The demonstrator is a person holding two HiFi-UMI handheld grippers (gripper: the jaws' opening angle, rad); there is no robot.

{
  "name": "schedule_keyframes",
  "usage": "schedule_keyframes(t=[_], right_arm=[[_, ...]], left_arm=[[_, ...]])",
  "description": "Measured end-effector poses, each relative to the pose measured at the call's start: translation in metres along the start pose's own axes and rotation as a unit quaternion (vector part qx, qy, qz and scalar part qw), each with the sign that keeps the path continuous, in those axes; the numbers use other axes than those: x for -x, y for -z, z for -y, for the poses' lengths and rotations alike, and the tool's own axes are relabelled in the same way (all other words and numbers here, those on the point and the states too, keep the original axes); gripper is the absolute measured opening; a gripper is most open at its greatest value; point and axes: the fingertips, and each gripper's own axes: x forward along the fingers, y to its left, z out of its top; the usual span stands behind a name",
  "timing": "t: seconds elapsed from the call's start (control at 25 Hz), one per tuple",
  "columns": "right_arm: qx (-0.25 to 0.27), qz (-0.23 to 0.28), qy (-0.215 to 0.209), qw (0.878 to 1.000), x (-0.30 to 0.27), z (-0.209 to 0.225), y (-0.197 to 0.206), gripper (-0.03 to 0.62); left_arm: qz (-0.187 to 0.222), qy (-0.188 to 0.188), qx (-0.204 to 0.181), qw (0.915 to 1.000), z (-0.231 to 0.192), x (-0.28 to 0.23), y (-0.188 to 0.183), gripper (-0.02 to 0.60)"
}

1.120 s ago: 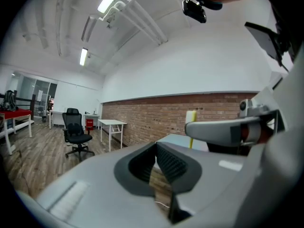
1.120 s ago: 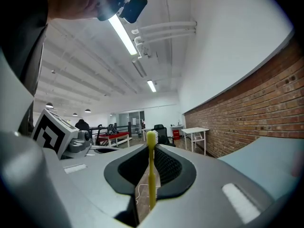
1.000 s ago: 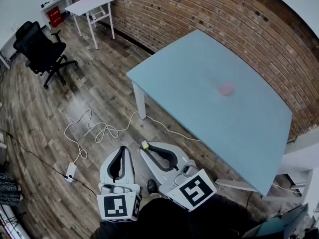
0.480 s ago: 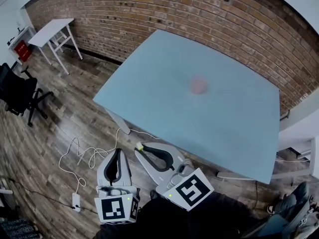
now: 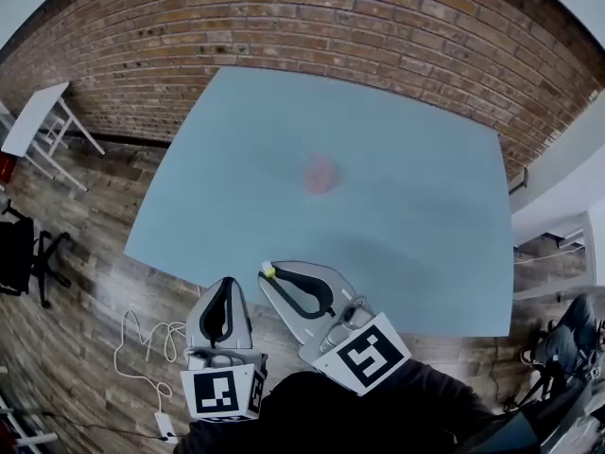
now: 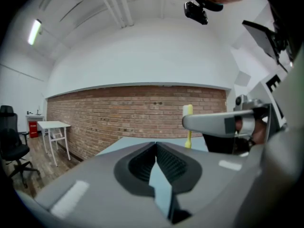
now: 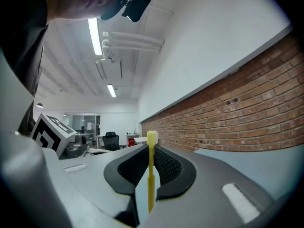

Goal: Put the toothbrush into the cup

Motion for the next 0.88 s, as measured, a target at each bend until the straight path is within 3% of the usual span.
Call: schedule_keyframes(t=[0.16, 0.32, 0.88], right_arm=[[-0.004, 0.014, 0.05, 0.999, 0.0, 0.064, -0.019, 0.035], [-0.006, 0.01, 0.088, 0.996, 0.014, 0.112, -0.029, 0.035], [-0.028, -0.028, 0.194, 0.98, 0.008, 0.195, -0.013, 0.035]], left_arm=[[0.011, 0.056, -0.024, 0.9981, 0.03, -0.063, -0.029, 0.009], [0.006, 0.098, -0.014, 0.9951, 0.064, -0.109, -0.042, 0.009], [-0.016, 0.211, -0.022, 0.9771, 0.107, -0.201, -0.041, 0.009]])
